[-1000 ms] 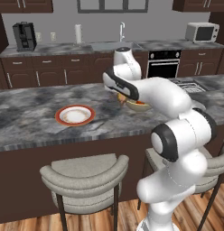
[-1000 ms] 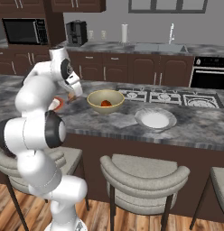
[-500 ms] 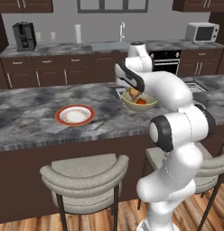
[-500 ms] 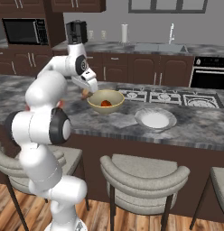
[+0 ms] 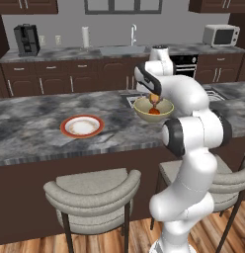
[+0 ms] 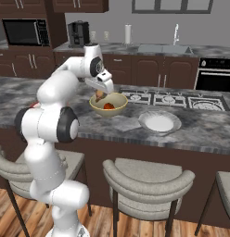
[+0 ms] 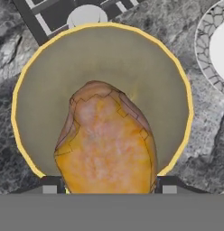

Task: Pick the chicken drumstick and tomato from their plates and place them in the bowl. Then put the bowl in the fridge.

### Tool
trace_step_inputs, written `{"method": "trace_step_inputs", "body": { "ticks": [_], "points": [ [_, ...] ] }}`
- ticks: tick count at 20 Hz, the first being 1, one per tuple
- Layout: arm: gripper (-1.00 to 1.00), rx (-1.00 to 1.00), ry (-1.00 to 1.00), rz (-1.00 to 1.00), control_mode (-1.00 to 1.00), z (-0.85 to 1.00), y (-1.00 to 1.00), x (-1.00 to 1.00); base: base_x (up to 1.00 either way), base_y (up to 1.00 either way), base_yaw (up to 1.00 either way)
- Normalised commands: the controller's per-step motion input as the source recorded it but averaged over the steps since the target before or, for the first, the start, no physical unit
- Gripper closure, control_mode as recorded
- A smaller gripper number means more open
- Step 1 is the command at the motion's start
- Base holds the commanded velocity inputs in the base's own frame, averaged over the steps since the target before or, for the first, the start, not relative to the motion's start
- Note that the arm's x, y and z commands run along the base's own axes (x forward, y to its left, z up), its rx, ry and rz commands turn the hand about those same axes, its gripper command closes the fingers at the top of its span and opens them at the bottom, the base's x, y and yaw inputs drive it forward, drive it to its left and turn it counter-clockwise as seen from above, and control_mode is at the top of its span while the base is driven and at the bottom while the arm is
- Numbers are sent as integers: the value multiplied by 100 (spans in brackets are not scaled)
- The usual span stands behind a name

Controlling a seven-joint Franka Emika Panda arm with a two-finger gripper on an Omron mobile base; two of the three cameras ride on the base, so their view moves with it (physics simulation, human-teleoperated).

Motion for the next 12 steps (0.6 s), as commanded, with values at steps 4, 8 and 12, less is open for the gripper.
{"method": "trace_step_inputs", "body": {
  "ticks": [4, 8, 12],
  "points": [
    [100, 0, 0, 7, -100, -20, -10, 48, 0, 0, 0],
    [100, 1, 0, 5, -100, -24, -2, 29, 0, 0, 0],
    [100, 4, 0, 0, -100, -19, 2, 31, 0, 0, 0]
  ]
}}
